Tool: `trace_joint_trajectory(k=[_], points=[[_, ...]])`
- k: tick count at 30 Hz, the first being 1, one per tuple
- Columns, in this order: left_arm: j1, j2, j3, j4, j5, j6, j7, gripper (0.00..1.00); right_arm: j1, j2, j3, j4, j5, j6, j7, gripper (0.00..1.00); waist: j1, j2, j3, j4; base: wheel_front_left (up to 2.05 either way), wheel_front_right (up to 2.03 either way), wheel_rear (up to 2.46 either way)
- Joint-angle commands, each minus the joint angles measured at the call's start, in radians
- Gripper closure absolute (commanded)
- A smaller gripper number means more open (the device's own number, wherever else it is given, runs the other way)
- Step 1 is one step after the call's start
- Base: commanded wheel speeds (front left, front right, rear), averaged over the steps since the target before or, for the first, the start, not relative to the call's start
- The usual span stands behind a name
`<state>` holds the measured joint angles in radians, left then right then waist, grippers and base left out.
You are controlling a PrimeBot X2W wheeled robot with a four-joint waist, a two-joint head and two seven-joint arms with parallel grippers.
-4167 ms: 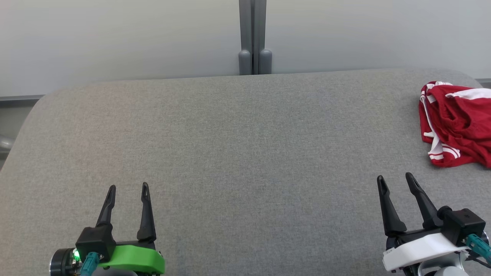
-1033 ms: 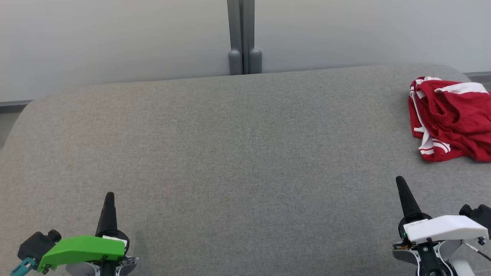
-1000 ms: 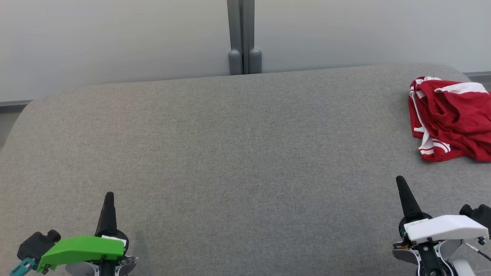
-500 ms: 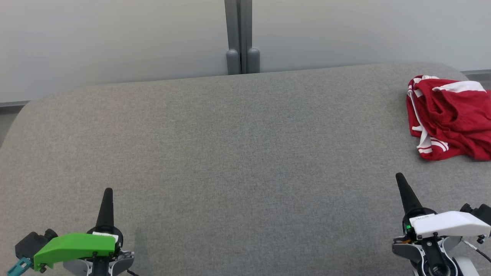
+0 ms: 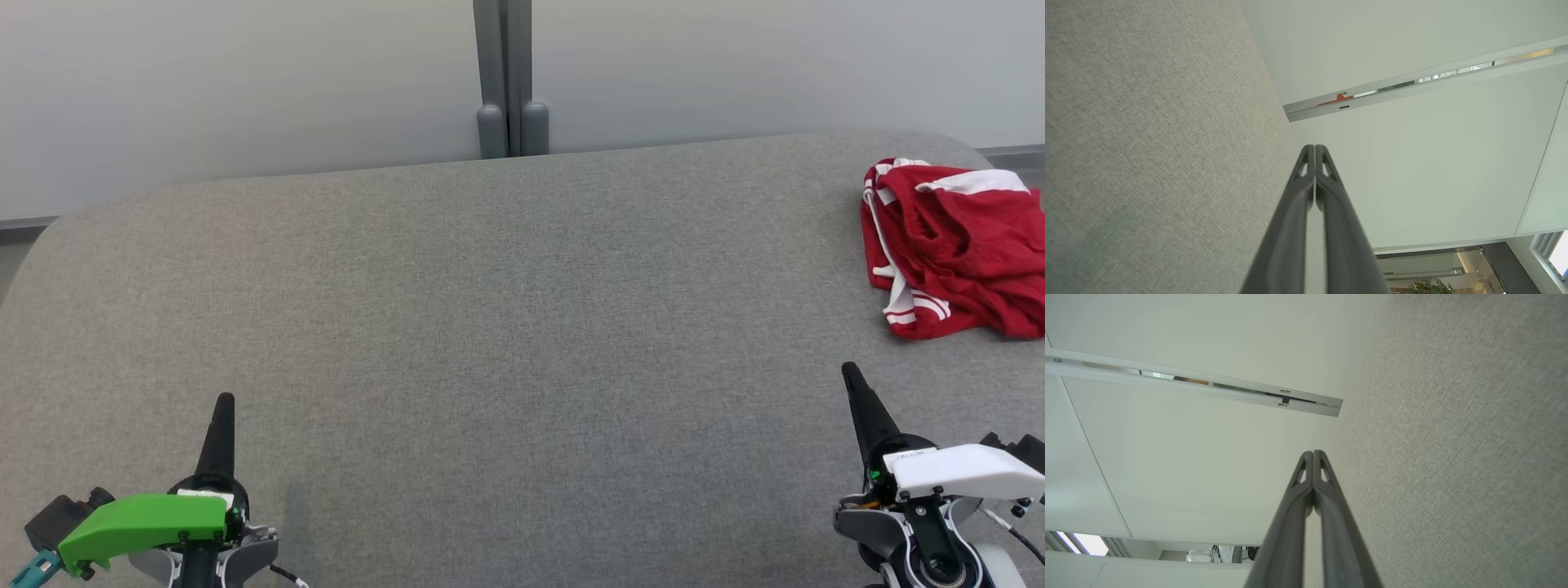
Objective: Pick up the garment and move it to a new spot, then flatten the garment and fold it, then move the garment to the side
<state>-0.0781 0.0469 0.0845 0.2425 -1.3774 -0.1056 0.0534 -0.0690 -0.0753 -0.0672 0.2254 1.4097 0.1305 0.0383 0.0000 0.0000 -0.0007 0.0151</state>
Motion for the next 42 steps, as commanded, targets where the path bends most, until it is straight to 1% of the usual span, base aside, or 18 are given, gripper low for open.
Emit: trace_joint_trajectory(k=[1, 31, 42], points=[[-0.021, 0.005, 0.005, -0.002, -0.025, -0.007, 0.007, 1.0, -0.02, 0.0, -0.005, 0.0, 0.021, 0.001, 0.007, 1.0, 0.0, 0.0, 0.0, -0.001, 0.0, 0.0, 0.0], [-0.037, 0.006, 0.033, 0.003, -0.238, -0.029, 0.063, 1.0, -0.044, 0.015, -0.035, 0.02, 0.218, 0.0, 0.068, 1.0, 0.0, 0.0, 0.004, -0.015, 0.0, 0.0, 0.0], [-0.036, 0.006, 0.032, 0.004, -0.237, -0.029, 0.065, 1.0, -0.042, 0.016, -0.036, 0.021, 0.214, 0.0, 0.069, 1.0, 0.0, 0.0, 0.004, -0.015, 0.0, 0.0, 0.0]])
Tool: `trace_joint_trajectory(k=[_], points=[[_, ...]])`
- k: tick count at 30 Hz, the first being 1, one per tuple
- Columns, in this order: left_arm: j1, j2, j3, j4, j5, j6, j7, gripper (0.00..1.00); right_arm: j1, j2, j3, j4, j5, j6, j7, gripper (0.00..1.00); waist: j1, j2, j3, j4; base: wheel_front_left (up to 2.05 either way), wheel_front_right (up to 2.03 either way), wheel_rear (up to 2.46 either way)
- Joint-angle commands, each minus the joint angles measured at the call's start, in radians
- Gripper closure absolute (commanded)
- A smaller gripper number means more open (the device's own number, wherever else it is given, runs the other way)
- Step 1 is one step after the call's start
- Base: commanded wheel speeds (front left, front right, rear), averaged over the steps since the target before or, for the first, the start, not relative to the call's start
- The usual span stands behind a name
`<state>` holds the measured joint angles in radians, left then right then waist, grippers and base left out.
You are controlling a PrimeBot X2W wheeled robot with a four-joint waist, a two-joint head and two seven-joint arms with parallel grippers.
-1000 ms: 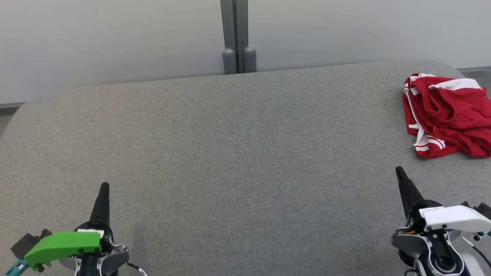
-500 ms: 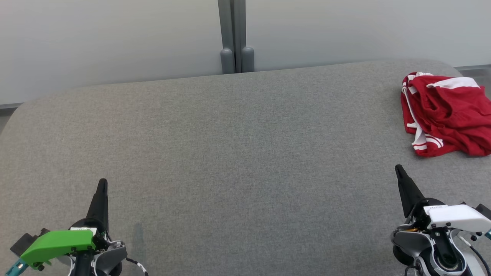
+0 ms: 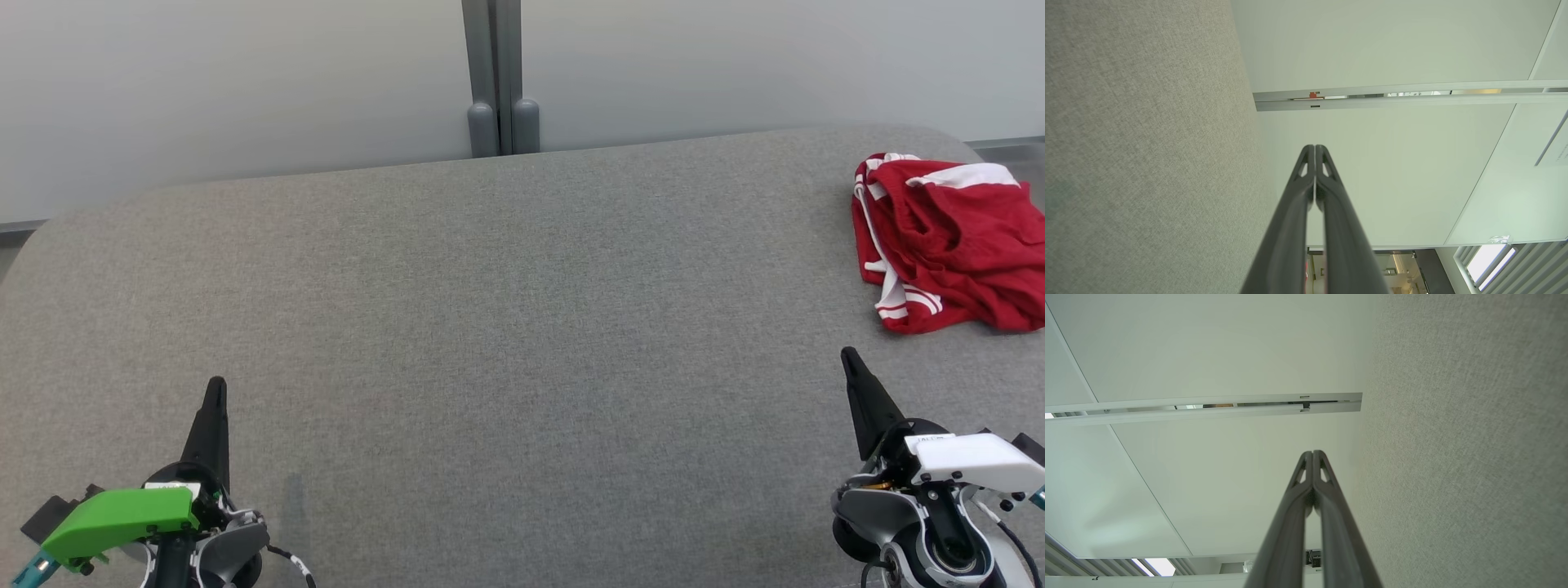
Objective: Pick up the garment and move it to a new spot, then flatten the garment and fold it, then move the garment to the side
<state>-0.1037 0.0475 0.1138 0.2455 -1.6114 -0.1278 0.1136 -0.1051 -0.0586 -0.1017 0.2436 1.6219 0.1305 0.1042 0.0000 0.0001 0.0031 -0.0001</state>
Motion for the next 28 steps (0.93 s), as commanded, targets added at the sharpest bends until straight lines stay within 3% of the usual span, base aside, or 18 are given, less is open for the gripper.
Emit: trace_joint_trajectory(k=[1, 28], points=[[-0.01, 0.005, 0.003, 0.0, -0.003, -0.007, 0.005, 1.0, -0.006, 0.0, -0.002, 0.002, 0.002, 0.0, 0.004, 1.0, 0.0, -0.0001, 0.0, 0.0, 0.0, 0.0, 0.0], [-0.01, 0.005, 0.002, 0.0, -0.003, -0.007, 0.004, 1.0, -0.006, 0.002, -0.006, 0.002, -0.004, 0.0, 0.008, 1.0, 0.0, -0.0001, 0.0, 0.0, 0.0, 0.0, 0.0]])
